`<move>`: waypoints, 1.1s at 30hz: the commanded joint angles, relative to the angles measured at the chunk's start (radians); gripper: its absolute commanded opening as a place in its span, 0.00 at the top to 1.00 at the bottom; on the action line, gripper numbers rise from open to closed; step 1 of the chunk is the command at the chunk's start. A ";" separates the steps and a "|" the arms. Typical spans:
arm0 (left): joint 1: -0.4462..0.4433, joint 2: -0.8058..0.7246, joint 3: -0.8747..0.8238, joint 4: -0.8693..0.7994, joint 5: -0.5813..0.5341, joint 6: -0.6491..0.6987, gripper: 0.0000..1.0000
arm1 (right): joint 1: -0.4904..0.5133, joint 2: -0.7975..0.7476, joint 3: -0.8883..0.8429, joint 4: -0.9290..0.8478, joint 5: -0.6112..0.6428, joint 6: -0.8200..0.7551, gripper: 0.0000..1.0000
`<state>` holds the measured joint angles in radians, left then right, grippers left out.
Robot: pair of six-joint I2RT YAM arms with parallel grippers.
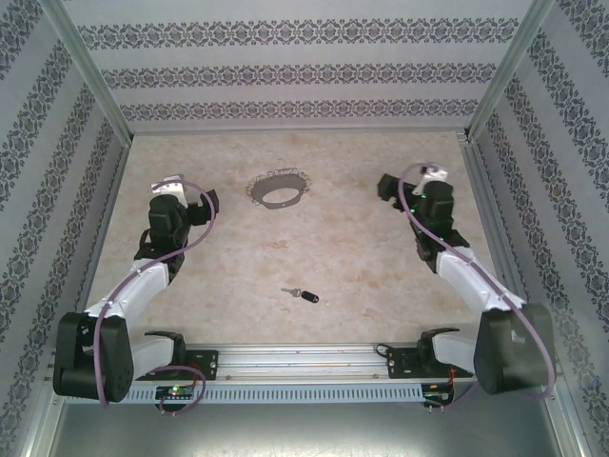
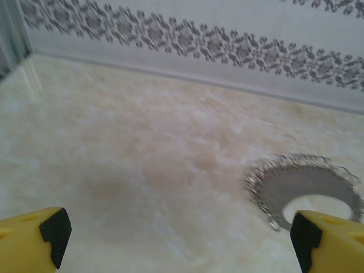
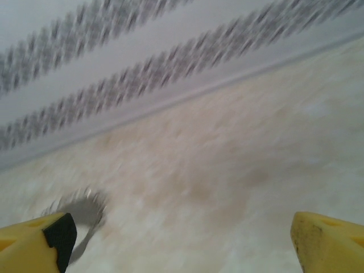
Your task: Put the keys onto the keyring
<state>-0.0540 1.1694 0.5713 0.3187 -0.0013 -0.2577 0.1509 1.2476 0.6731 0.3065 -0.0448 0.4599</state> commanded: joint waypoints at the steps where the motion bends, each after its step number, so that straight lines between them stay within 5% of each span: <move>1: -0.036 0.005 0.044 -0.088 0.071 -0.137 0.00 | 0.078 0.105 0.074 -0.085 -0.095 0.004 0.09; 7: -0.139 0.178 0.194 -0.119 0.128 -0.137 0.00 | 0.152 0.334 0.236 -0.136 -0.212 0.027 0.20; 16: -0.260 0.583 0.473 -0.070 0.192 -0.176 0.00 | 0.157 0.510 0.373 -0.173 -0.243 0.056 0.23; 26: -0.353 0.926 0.779 -0.117 0.222 -0.197 0.00 | 0.021 0.453 0.215 -0.042 -0.379 0.141 0.22; 33: -0.382 1.027 0.874 -0.114 0.227 -0.219 0.00 | -0.005 0.349 0.140 -0.066 -0.340 0.124 0.21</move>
<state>-0.4259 2.1750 1.4132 0.2180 0.2142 -0.4526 0.1413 1.6440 0.8249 0.2134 -0.3759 0.5774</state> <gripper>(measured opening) 0.999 0.790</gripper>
